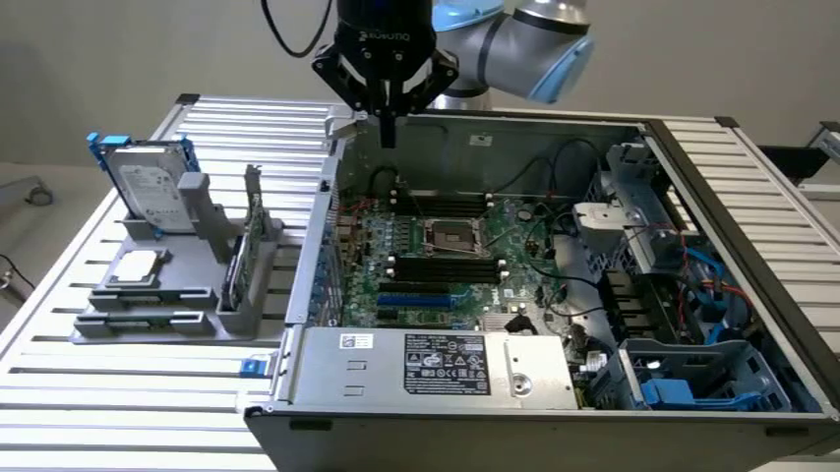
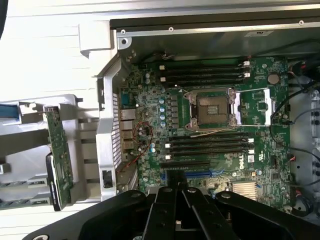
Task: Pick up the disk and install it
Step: 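Reach for the disk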
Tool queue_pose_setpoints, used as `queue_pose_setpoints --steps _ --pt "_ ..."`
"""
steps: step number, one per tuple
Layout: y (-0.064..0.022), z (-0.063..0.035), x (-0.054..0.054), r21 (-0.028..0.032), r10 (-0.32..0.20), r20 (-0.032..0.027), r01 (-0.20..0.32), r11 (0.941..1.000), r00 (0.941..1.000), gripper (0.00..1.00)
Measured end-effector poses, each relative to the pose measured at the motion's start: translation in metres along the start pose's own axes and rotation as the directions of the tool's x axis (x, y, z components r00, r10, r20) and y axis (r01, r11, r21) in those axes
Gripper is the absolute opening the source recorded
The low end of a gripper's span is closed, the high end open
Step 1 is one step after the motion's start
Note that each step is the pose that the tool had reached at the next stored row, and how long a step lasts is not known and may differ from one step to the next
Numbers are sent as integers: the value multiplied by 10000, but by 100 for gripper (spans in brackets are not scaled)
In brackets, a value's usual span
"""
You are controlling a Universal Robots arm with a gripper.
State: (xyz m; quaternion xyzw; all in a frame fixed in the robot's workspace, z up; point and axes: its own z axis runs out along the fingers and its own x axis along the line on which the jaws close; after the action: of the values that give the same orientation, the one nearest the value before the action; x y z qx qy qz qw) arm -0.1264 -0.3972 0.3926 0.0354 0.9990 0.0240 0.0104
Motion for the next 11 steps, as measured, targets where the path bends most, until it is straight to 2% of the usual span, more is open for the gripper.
queue_pose_setpoints --steps 11 --pt "214 4 513 5 0 1 0 10000 10000 11"
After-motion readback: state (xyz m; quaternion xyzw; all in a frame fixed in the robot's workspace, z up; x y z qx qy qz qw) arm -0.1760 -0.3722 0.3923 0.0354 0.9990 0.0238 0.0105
